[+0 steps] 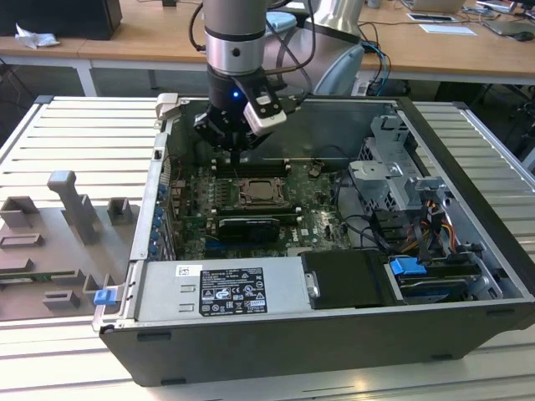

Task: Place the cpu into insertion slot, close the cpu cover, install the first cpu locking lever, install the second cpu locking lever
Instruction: 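Install the first cpu locking lever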

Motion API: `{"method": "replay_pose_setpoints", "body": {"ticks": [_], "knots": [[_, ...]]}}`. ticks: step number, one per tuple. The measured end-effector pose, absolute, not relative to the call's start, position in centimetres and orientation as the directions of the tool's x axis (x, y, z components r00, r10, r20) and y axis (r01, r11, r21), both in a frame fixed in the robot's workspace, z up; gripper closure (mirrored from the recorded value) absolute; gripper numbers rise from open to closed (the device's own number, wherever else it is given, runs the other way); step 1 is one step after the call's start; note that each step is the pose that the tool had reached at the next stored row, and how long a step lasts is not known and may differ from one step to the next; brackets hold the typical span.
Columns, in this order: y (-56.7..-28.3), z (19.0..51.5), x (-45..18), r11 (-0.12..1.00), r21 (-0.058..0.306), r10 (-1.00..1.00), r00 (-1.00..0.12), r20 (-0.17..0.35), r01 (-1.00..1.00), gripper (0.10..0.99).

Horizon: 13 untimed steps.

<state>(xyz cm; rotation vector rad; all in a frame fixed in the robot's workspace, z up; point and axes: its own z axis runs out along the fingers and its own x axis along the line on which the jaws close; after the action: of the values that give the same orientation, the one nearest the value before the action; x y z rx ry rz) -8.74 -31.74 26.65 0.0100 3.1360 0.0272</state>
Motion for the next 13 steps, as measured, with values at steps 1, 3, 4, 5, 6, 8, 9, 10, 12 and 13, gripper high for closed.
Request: {"method": "replay_pose_setpoints", "body": {"ticks": [1, 3, 4, 5, 6, 8, 9, 10, 12, 13], "knots": [[-31.7, 26.6, -9.1, 1.0, 0.018, 0.006, -1.0, -0.006, 0.006, 0.98], [-31.6, 26.5, -9.4, 1.0, 0.019, -0.002, -1.0, -0.005, -0.002, 0.98], [-31.6, 26.5, -9.4, 1.0, 0.02, -0.009, -1.0, -0.005, -0.009, 0.98], [-31.5, 26.4, -9.5, 1.0, 0.022, -0.019, -1.0, -0.006, -0.019, 0.98], [-31.5, 26.3, -9.6, 1.0, 0.023, -0.021, -1.0, -0.006, -0.021, 0.98], [-31.0, 26.1, -10.1, 0.999, 0.023, -0.023, -1.0, -0.006, -0.023, 0.98], [-30.8, 26.1, -10.2, 0.999, 0.023, -0.024, -1.0, -0.006, -0.024, 0.98], [-30.6, 26.0, -10.3, 0.999, 0.024, -0.024, -1.0, -0.006, -0.024, 0.98], [-30.2, 25.9, -10.4, 0.999, 0.024, -0.025, -1.0, -0.006, -0.025, 0.98], [-29.9, 25.8, -10.5, 0.999, 0.024, -0.026, -1.0, -0.006, -0.026, 0.98]]}}
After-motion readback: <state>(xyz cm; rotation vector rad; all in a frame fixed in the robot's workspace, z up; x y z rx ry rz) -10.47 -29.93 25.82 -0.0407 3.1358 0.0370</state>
